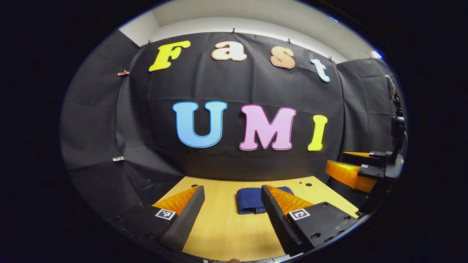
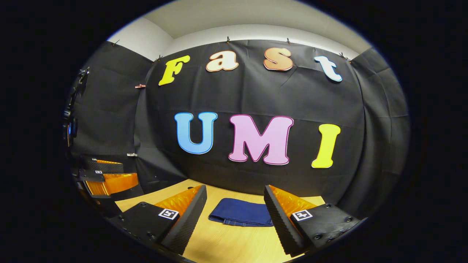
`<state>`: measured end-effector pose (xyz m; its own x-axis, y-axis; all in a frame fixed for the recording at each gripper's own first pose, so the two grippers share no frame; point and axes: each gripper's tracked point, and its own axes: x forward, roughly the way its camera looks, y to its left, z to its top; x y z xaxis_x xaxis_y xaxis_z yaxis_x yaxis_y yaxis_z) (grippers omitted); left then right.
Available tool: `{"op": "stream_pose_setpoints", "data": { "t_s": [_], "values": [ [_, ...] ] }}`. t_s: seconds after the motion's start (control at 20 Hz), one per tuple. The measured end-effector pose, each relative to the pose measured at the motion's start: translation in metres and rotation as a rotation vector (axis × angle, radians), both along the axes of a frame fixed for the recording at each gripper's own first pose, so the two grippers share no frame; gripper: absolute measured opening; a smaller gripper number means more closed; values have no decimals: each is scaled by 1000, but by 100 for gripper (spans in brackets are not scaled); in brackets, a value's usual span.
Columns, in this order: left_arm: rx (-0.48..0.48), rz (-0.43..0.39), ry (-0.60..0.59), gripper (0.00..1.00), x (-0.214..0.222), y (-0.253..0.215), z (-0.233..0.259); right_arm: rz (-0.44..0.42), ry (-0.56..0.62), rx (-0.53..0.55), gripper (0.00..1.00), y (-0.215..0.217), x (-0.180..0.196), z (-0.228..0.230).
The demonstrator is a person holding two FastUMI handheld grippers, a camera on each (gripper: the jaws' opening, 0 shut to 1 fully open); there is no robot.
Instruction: Grasp the waist and the cuffs of the jeans and fold them to make the two legs overlap; first hold the waist and fold one-third of the jeans toward the cuffs, then hold the cuffs and fold the remaining one-third in the same direction to finish folding.
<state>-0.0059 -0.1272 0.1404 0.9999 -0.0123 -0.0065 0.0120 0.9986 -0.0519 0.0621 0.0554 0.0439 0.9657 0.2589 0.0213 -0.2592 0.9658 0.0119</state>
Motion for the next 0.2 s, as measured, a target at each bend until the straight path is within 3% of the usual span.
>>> {"op": "stream_pose_setpoints", "data": {
  "t_s": [0.2],
  "values": [
    [-5, -3, 1, 96, 0, 0, 0, -1, 10, 1, 96, 1, 0, -6]
  ]
}}
